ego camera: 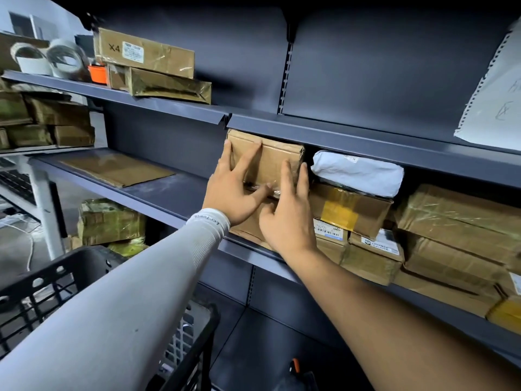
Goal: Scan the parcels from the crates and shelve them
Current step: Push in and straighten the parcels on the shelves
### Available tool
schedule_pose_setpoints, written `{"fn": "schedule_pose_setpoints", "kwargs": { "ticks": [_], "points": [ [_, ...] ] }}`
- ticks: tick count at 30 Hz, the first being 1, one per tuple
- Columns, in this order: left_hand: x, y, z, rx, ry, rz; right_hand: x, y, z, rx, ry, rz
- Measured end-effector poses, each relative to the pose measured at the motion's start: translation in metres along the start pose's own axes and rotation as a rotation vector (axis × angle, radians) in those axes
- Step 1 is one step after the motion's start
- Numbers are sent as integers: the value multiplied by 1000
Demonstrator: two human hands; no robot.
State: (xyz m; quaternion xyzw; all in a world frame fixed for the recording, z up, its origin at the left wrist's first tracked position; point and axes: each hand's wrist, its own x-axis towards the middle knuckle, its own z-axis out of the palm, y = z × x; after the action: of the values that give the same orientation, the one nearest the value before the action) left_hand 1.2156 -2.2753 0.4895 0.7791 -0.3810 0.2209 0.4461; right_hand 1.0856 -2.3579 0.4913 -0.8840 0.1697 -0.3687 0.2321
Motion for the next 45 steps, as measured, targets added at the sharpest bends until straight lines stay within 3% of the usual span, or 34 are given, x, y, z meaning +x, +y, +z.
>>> {"fn": "schedule_pose_setpoints", "kwargs": {
  "ticks": [7, 15, 21, 27, 29, 32, 35, 40, 45],
  "points": [
    [-15, 5, 4, -91, 122, 50, -13, -3, 1, 18, -7, -5],
    [-41, 10, -7, -25, 215, 44, -33, -8, 10, 91, 109, -80],
    [-52, 13, -18, 38, 218, 52, -32, -8, -8, 89, 191, -141],
    [-47, 20, -30, -87, 229, 22, -4, -8, -35, 86, 176, -91],
    [-41, 26, -33, -245, 238, -37, 3, -9, -40, 89, 119, -76],
    [-24, 29, -43, -635, 269, -296, 5, -13, -40, 69, 76, -71],
    [-12, 40, -56, -865, 211, -496, 3, -19, -37, 36, 58, -24],
    [-21, 49, -67, -896, 111, -560, -6, -24, -36, 27, 76, -19],
    [-36, 55, -87, -927, 129, -603, -24, -34, -40, 55, 48, -13]
  ]
}}
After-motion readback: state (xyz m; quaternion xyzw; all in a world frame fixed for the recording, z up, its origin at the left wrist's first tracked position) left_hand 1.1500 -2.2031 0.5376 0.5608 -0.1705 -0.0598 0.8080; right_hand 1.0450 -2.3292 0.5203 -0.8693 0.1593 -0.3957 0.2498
